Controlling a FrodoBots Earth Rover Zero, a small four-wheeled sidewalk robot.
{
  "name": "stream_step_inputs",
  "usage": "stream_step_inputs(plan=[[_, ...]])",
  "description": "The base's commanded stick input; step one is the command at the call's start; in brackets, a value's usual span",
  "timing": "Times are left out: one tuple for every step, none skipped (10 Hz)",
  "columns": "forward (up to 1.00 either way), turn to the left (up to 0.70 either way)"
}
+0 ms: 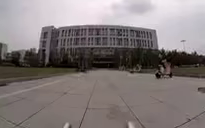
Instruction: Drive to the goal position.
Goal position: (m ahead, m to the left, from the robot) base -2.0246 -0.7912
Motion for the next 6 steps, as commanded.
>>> stream_step_inputs(plan=[[0.00, -0.49], [0.00, -0.50], [0.00, -0.50], [0.00, -0.50], [0.00, -0.50], [0.00, -0.50]])
